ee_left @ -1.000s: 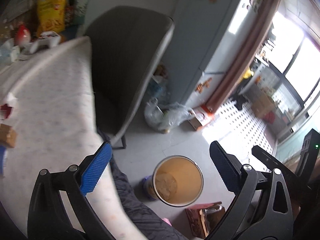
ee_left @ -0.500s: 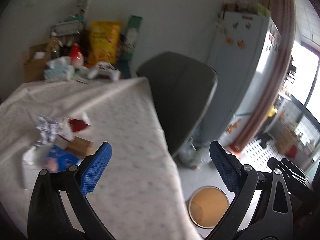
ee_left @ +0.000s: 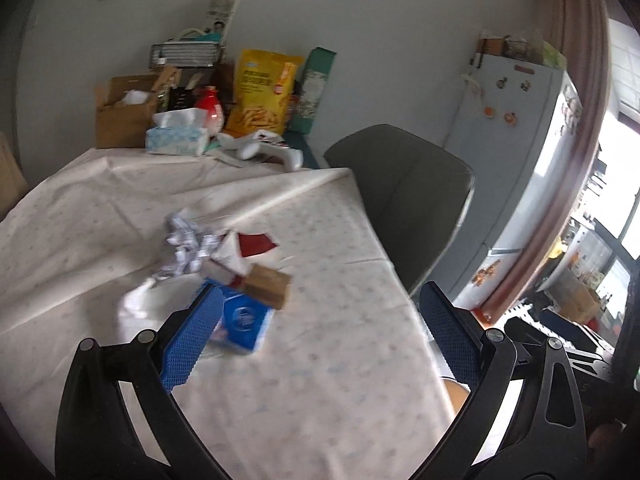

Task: Collect trash
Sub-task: 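Move both open grippers back to the table, then grasp the white face mask with the left gripper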

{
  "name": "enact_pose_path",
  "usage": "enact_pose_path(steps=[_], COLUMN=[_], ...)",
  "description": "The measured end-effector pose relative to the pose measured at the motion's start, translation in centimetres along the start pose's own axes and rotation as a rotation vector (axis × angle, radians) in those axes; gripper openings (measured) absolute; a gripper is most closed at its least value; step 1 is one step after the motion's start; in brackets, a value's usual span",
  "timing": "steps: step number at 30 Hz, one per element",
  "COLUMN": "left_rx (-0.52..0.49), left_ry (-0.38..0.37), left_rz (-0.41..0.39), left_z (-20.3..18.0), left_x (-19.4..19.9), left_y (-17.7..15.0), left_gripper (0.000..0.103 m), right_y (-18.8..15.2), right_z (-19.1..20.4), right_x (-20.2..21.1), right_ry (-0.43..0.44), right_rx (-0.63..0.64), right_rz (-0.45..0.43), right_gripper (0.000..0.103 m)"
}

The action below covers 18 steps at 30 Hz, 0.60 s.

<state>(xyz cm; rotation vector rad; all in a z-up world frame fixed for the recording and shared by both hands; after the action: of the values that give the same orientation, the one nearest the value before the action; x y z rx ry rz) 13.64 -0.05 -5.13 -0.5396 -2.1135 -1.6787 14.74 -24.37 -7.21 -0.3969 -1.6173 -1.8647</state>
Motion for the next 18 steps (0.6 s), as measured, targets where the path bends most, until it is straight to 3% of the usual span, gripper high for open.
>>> enact_pose_path(steps=[7, 12, 18], left_rx=[0.065, 0.118, 0.204], left_ry=[0.051, 0.103, 0.152], left_rz=[0.018, 0.046, 0.125], left_z=[5.4, 9.1, 13.0], left_x=[0.8, 0.4, -1.3], left_y=[-0.6, -1.4, -3.6], left_gripper=[0.097, 0.097, 0.097], right_y=[-0.7, -0.7, -0.9], right_z=[3.2, 6.6, 9.8], right_x=[-2.1, -3.5, -5.0], right_ry=[0.074, 0.123, 0.247], right_rx=[-0.021, 0.065, 0.076], right_rz=[0.018, 0.035, 0.077], right_gripper=[0.096, 0.095, 0.095])
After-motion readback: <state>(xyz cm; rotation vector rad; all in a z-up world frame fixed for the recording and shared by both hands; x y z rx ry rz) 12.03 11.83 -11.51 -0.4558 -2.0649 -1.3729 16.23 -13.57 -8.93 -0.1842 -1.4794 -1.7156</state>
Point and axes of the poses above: each gripper's, at about its wrist camera, not at the fingertips, and x roughly against the way its jaws point, z to its left, y to its top, the point moved 5 cm from there along -x, roughly the way its jaws point, and after that the axes turned 5 degrees about y, right-handed, at the moved point
